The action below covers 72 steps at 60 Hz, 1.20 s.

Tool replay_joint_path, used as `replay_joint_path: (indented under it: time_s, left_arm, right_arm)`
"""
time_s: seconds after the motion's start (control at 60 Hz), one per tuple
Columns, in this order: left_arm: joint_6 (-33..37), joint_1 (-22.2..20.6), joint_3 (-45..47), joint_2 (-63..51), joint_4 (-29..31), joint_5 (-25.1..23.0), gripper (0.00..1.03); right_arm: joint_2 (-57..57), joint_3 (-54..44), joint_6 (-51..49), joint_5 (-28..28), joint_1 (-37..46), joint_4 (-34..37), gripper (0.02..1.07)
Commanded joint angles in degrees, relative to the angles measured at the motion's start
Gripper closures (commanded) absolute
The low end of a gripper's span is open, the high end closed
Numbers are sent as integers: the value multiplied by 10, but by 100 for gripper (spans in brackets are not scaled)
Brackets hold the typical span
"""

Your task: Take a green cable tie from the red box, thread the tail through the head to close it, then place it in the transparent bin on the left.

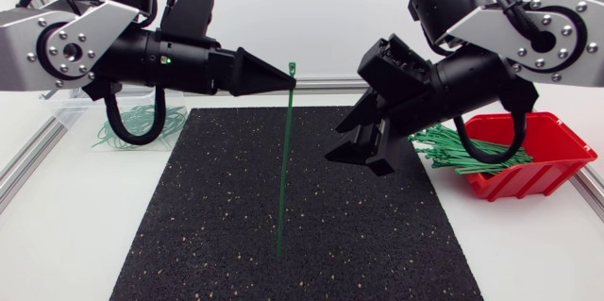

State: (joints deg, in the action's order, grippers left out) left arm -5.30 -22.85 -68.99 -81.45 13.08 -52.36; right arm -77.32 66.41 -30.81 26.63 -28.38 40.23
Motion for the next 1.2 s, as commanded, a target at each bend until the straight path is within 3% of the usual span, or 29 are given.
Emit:
replay_joint_path:
  time_s: [0.0,0.233,0.317,0.467,0.633,0.717,0.867,1.0,1.1,1.183]
  left_arm:
    - [13,-2,-26,-6,5,4,100]
    - [45,5,-48,-35,62,15,100]
    - [54,6,-49,-44,66,16,100]
    - [78,7,-45,-53,68,12,100]
    - [106,11,-77,-103,97,-59,100]
    - [123,11,-113,-129,135,-64,100]
    - [141,14,-162,-158,186,-73,100]
    - [199,18,-210,-193,273,-73,100]
    - [204,29,-221,-200,278,-73,100]
    - [208,31,-220,-201,278,-73,100]
  right_arm:
    - [13,-23,-27,-25,-6,13,16]
    - [30,-47,-31,-37,-4,-4,12]
    - [23,-59,-41,-91,-19,-12,13]
    - [29,-72,-36,-89,-42,-7,13]
    - [6,-57,-20,-99,-55,-5,12]
    - [-8,-52,-18,-105,-57,-4,12]
    - [-21,-57,-23,-160,-83,-8,12]
    - [-41,-59,-36,-222,-123,-20,12]
    - [-46,-81,-58,-296,-166,-80,12]
    - [-61,-78,-67,-337,-191,-87,12]
